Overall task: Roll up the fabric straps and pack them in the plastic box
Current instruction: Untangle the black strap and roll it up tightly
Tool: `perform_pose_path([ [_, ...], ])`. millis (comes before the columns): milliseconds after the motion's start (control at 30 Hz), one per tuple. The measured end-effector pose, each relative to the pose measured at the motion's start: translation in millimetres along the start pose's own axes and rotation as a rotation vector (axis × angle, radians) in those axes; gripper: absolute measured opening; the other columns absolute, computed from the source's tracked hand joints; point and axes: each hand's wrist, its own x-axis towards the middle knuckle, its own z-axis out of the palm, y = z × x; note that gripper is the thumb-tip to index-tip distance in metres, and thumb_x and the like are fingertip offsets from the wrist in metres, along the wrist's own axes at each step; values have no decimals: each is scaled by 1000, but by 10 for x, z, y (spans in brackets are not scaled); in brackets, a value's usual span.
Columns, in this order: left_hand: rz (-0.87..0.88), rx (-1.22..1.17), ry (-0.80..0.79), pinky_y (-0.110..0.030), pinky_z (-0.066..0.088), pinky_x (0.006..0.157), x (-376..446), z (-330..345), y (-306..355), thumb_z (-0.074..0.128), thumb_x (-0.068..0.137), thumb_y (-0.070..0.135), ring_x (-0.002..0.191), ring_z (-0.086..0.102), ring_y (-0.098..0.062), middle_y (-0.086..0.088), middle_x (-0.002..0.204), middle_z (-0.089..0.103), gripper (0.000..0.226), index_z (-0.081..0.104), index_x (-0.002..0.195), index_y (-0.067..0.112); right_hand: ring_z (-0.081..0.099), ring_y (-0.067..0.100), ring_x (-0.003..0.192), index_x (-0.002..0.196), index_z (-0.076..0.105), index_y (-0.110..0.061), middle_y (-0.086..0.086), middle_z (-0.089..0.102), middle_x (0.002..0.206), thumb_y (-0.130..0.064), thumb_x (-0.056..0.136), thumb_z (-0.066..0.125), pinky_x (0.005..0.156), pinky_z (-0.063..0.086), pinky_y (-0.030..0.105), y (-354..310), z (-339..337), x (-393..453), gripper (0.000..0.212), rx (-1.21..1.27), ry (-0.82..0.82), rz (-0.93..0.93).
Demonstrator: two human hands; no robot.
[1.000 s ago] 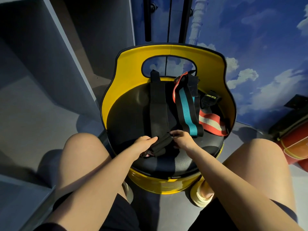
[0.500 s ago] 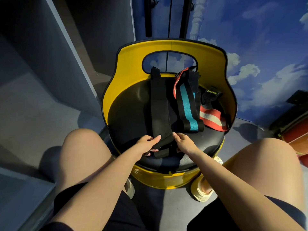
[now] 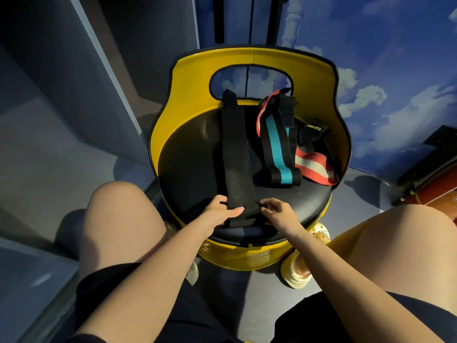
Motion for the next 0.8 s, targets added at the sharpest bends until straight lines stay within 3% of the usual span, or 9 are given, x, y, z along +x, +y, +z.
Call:
perform_pose_path([
  [67, 20, -5, 3, -25, 45, 83, -7, 15, -29, 73, 81, 24, 110, 51, -20, -1, 121, 51, 71, 32, 139, 21, 58, 21, 99, 114, 62, -13, 5, 58, 101, -11, 92, 57, 77, 56, 34, 27, 6, -26, 23, -66, 25, -27],
  [133, 85, 18, 41, -34, 42, 96, -24, 35, -70, 74, 80, 23, 120, 46, -26, -4, 123, 45, 80, 24, 142, 33, 57, 18, 97, 115, 62, -15, 3, 58, 99, -14, 91, 59, 83, 53, 33, 42, 11, -56, 25, -134, 63, -60],
  [200, 217, 119, 56, -35, 43, 96, -39, 73, -109, 72, 82, 23, 118, 48, -27, -3, 119, 43, 63, 36, 131, 42, 54, 16, 96, 116, 61, -14, 2, 56, 98, -15, 90, 61, 78, 44, 24, 46, 9, -79, 26, -153, 86, -87],
  [300, 320, 349, 70, -30, 39, 98, -80, 113, -177, 66, 86, 26, 121, 46, -26, -2, 122, 42, 19, 63, 104, 30, 51, 13, 93, 117, 60, -12, 1, 55, 96, -17, 88, 63, 78, 38, 21, 59, 4, -93, 30, -151, 97, -94],
  [400, 347, 478, 137, -34, 30, 107, -91, 125, -228, 65, 87, 30, 134, 33, -21, 1, 148, 29, 15, 72, 99, 26, 54, 14, 94, 114, 57, -11, 2, 57, 100, -18, 85, 67, 76, 41, 20, 57, 16, -107, 32, -73, 102, -70],
  [500, 428, 635, 161, -34, 28, 108, -145, 120, -206, 64, 86, 37, 136, 27, -15, 8, 156, 15, 20, 73, 101, 28, 56, 13, 84, 99, 54, -12, 2, 59, 93, -19, 82, 71, 61, 41, 9, 37, 17, -121, 25, -50, 127, -64],
  [567, 464, 718, 138, -35, 31, 108, -171, 124, -213, 66, 83, 42, 134, 28, -14, 8, 152, 20, 28, 70, 106, 28, 56, 12, 79, 95, 55, -12, 2, 60, 89, -18, 81, 72, 56, 42, 8, 27, 10, -127, 22, -48, 137, -76],
  [700, 475, 807, 97, -33, 43, 96, -202, 133, -227, 65, 86, 36, 116, 46, -16, 6, 122, 50, 34, 63, 119, 29, 57, 16, 82, 95, 62, -11, 3, 58, 89, -20, 82, 72, 56, 40, 12, 9, -12, -138, 19, -105, 138, -77],
  [800, 478, 791, 99, -33, 47, 91, -214, 133, -218, 61, 90, 30, 110, 51, -16, 5, 115, 55, 33, 61, 123, 28, 56, 16, 87, 101, 66, -8, 2, 52, 96, -20, 82, 71, 66, 40, 16, 18, -30, -132, 23, -249, 160, -133],
])
